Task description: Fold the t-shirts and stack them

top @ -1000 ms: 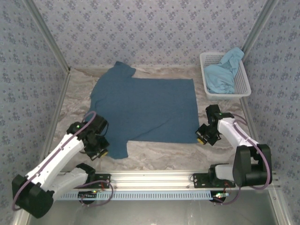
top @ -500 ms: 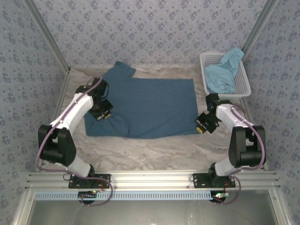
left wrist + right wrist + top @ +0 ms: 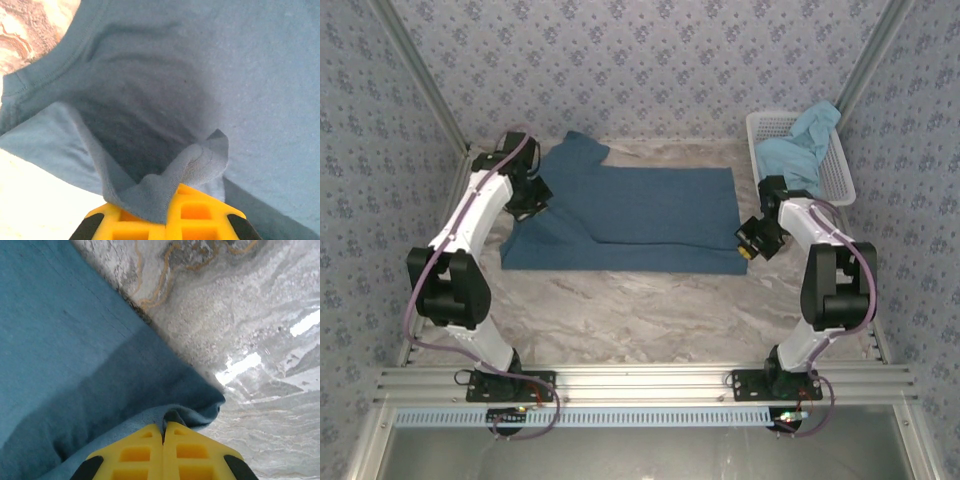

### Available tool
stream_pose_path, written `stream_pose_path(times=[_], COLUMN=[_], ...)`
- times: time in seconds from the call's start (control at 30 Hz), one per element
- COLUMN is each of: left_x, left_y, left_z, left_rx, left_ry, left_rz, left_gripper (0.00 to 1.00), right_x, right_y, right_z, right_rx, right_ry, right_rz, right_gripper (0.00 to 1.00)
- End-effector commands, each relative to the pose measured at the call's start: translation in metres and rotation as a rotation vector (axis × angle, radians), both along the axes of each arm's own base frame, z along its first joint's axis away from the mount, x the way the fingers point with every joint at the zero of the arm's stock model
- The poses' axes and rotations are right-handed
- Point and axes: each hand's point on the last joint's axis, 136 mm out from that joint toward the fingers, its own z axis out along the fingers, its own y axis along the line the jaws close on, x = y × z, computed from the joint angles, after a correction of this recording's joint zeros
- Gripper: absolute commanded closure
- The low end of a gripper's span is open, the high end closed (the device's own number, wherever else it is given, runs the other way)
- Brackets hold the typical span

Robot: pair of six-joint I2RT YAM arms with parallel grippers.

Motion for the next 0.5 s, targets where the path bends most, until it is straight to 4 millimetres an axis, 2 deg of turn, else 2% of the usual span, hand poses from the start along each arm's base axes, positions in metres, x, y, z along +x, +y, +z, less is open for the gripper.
stream_pose_path(times=[0.0, 0.27, 0.47], left_x=[0.008, 0.020, 0.033], left_y=[0.013, 0.024, 0.031], left_z=[0.008, 0.003, 0.000], left_rx=[0.047, 0.057, 0.063], left_ry=[-0.020, -0.033, -0.057], left_rz=[-0.002, 0.012, 0.031], left_gripper=[1.00, 1.00, 1.00], right_x=[0.012, 0.040, 0.052], right_y=[-0.007, -0.009, -0.011], right_z=[0.005, 0.006, 0.002], right_rx=[-0.031, -0.046, -0.076], right_ry=[-0.003, -0.037, -0.030], right_rz=[-0.018, 0.001, 0.020], right_gripper=[1.00, 1.00, 1.00])
